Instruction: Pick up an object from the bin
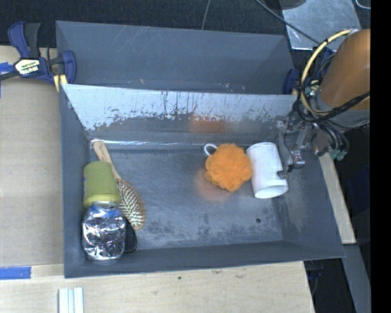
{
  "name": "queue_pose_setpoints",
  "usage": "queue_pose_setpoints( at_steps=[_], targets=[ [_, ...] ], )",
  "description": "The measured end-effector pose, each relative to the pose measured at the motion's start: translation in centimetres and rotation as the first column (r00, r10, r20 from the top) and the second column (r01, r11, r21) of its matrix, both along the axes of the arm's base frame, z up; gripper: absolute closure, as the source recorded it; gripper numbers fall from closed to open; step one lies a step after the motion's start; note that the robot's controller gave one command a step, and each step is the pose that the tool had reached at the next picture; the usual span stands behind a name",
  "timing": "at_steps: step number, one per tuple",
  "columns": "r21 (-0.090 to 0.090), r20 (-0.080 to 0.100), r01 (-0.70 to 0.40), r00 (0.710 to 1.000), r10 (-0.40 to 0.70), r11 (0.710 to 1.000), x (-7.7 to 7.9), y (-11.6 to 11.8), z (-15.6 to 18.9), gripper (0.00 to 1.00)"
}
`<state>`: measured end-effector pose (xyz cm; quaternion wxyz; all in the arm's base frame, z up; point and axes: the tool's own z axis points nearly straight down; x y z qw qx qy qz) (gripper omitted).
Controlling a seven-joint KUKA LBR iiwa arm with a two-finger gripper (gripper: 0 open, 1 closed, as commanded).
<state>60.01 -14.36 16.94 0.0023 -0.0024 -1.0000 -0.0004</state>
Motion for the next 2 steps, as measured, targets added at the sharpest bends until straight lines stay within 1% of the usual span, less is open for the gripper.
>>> queue_pose_setpoints(
  at_steps=[1,2],
  targets=[
    [0.002,0.003,-0.159,0.987,0.159,0.987,2.9,2.7,-4.1,0.0],
    [0.003,0.001,-0.13,0.991,0.13,0.991,1.6,8.4,-8.8,0.0]
  ],
)
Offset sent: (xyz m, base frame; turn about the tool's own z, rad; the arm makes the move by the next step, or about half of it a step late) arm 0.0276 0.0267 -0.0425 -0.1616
